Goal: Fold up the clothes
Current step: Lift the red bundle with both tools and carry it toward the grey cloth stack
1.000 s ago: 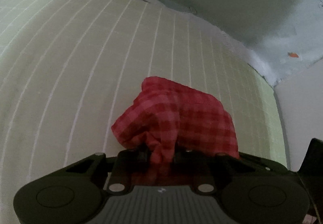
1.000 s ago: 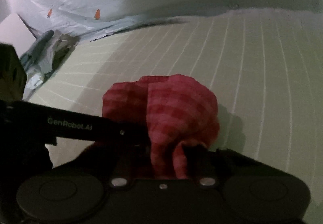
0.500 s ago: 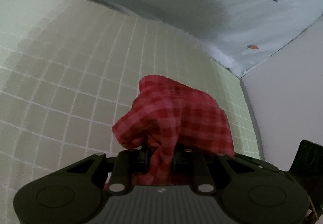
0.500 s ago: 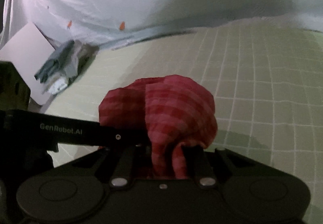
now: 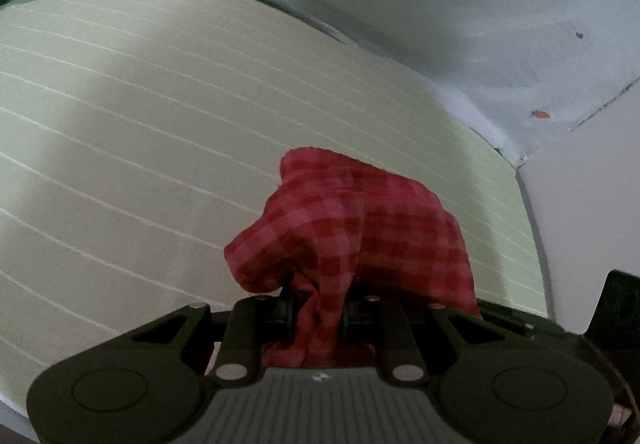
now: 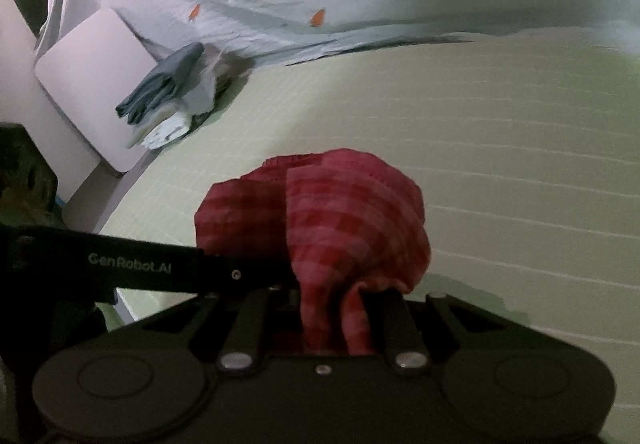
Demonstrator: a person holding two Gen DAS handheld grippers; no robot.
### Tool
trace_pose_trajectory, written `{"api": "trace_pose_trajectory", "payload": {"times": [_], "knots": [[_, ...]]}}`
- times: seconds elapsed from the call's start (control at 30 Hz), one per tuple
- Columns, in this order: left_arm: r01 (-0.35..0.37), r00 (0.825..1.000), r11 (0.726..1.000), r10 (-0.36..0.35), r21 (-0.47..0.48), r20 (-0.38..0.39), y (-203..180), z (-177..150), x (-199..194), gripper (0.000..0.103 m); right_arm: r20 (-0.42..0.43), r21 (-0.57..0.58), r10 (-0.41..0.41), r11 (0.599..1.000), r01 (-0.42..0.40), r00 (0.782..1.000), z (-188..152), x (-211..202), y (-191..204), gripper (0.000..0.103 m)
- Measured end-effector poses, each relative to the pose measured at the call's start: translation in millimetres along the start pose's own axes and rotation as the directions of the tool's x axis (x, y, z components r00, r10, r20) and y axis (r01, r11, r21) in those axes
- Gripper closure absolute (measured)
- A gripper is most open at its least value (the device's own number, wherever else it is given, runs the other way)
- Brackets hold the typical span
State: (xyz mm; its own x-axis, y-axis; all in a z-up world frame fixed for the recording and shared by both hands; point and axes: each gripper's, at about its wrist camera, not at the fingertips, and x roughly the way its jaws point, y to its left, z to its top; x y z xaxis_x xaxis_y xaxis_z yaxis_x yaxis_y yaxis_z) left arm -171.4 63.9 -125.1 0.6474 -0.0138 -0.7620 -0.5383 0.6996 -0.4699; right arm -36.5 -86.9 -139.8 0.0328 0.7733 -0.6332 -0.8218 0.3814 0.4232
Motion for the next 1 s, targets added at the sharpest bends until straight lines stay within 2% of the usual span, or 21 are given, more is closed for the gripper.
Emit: {"api": "trace_pose_trajectory", "payload": {"times": [0.1,0.3,0.43,0.53,0.7,0.8,0.87,1.0], "knots": [[-0.013,1.0,1.0,0.013,0.002,0.001,35,9,-15,0.082,-0.002,-0.018,0.005,1.0,-0.005,1.0,12,33,38,0.087],[-0.038,0.999,0.999,0.038,-0.019,0.02,141,54,-55,0.081,-0.007,-0.054,0.016,0.998,-0.016,1.0,37,100,114,0.086],[-0.075,0.994,0.996,0.071,0.047,0.084,204,102,-89,0.081,-0.011,-0.078,0.023,0.997,-0.024,1.0,54,145,164,0.086],[-0.126,0.982,0.989,0.113,0.079,0.15,242,138,-116,0.081,0.025,-0.083,0.058,0.995,-0.056,0.998,87,178,201,0.086],[-0.201,0.952,0.976,0.173,0.087,0.252,300,200,-165,0.081,0.095,-0.089,0.123,0.989,-0.115,0.988,148,234,263,0.086],[-0.226,0.925,0.971,0.19,0.074,0.329,322,243,-191,0.081,0.136,-0.101,0.16,0.984,-0.147,0.978,185,265,299,0.086],[-0.236,0.901,0.97,0.195,0.061,0.388,337,270,-209,0.081,0.165,-0.126,0.186,0.978,-0.167,0.969,214,278,317,0.086],[-0.224,0.84,0.975,0.185,0.016,0.51,366,322,-243,0.081,0.211,-0.182,0.252,0.959,-0.215,0.945,278,299,342,0.086]]}}
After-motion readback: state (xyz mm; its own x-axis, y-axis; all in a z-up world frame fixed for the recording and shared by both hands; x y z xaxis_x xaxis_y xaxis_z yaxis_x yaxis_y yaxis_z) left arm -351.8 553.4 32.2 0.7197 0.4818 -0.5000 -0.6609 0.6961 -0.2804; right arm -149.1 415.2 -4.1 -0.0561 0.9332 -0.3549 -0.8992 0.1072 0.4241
